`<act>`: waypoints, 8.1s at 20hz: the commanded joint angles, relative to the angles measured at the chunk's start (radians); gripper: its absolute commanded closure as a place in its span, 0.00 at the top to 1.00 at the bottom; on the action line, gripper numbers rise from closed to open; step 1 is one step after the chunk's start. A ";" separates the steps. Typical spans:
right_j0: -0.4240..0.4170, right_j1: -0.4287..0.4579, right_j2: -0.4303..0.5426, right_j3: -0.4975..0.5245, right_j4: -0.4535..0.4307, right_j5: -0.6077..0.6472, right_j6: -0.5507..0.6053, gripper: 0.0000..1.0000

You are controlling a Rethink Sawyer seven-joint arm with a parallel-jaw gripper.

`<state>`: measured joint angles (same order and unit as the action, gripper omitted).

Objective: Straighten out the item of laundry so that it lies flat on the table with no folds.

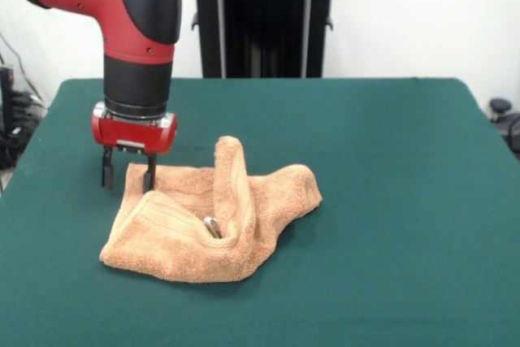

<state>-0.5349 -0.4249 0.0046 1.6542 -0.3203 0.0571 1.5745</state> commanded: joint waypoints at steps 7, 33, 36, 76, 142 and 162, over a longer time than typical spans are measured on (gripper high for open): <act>0.052 0.105 0.040 0.132 -0.008 -0.006 0.170 1.00; 0.053 0.108 0.036 0.133 -0.016 -0.009 0.161 0.00; 0.048 0.109 0.038 0.143 -0.021 -0.010 0.159 0.00; 0.064 0.183 -0.054 0.221 0.010 -0.114 0.200 0.00; 0.078 -0.176 0.083 0.136 0.050 0.241 0.097 0.00; 0.095 -0.150 0.066 0.084 0.043 0.240 0.101 0.00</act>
<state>-0.4798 -0.6179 -0.0383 1.7466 -0.3128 0.2006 1.5745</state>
